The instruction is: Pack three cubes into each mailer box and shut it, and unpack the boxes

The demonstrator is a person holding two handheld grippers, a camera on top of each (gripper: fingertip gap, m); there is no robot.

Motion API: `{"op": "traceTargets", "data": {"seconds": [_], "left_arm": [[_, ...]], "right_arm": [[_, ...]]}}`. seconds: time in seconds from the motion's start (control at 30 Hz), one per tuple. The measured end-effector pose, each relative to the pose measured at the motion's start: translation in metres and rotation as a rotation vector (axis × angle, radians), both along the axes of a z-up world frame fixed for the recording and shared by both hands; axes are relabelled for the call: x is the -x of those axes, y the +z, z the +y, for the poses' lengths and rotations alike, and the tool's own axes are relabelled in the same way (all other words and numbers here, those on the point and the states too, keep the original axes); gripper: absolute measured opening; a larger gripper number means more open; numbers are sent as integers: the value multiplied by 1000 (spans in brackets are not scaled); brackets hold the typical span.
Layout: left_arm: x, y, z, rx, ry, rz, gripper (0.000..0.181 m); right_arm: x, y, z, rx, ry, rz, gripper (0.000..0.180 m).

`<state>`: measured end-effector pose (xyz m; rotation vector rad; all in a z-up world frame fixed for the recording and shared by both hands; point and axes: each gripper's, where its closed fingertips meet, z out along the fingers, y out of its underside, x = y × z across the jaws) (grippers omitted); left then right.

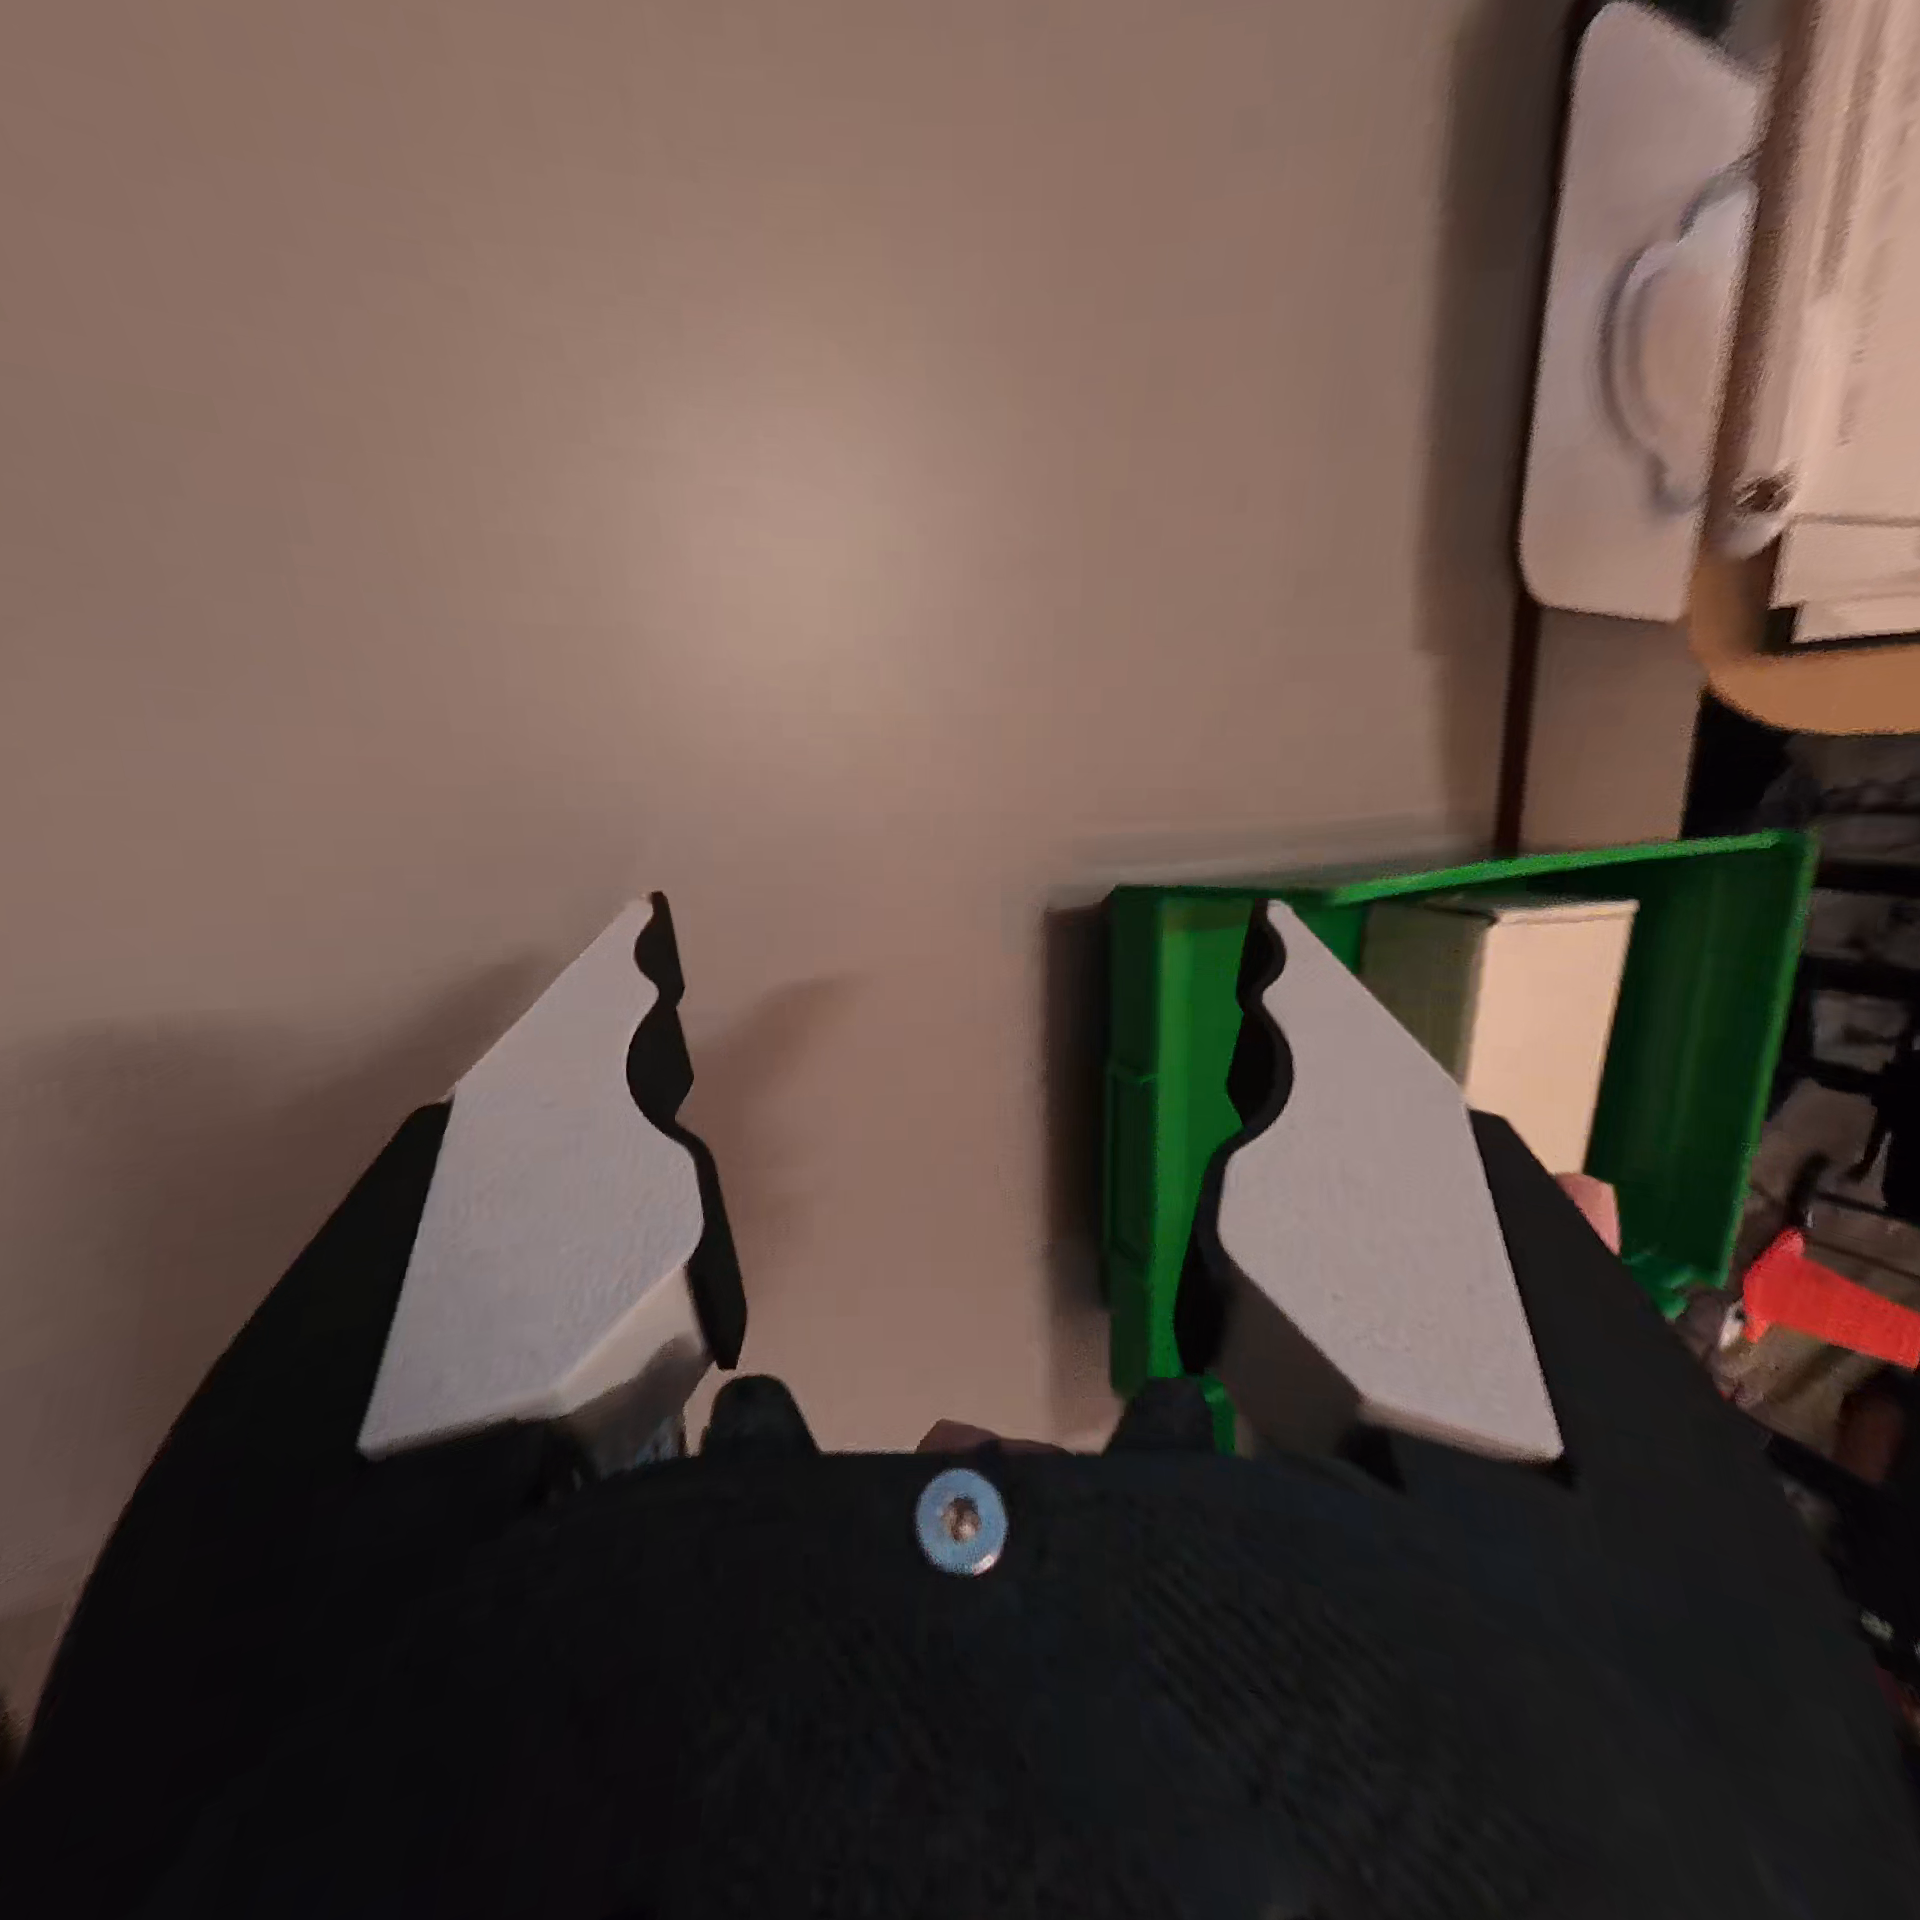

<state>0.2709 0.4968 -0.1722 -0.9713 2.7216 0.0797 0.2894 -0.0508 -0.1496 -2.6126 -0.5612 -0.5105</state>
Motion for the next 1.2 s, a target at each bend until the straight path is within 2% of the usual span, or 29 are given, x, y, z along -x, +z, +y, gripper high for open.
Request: {"op": "traceTargets", "data": {"seconds": [0.17,0.27,0.37,0.47,0.6,0.7,0.87,1.0,1.1,1.2], "left_arm": [[-35,-36,23,-45,-30,98,114],[-45,-49,20,55,-4,120,129],[-37,-72,28,38,0,184,135],[-39,-76,32,-10,-38,145,134],[-28,-65,32,6,-14,153,131],[-18,-39,22,23,9,120,131],[4,45,-18,-38,62,1,130],[27,109,-87,-102,56,-130,130],[54,107,-174,0,35,-94,130],[73,64,-258,85,14,-43,130]], "right_arm": [[35,-3,-44,143,-110,126,107],[57,-3,-50,87,-137,169,107],[65,-7,-27,-109,-201,172,106],[70,-9,12,-311,-202,150,105],[74,-4,62,-479,-170,149,105],[74,-1,89,-539,-129,160,98],[76,-8,103,-526,-75,103,97],[74,3,107,-575,-40,33,95],[73,16,110,-609,-3,-17,93],[76,29,111,-640,41,-23,94]]}}
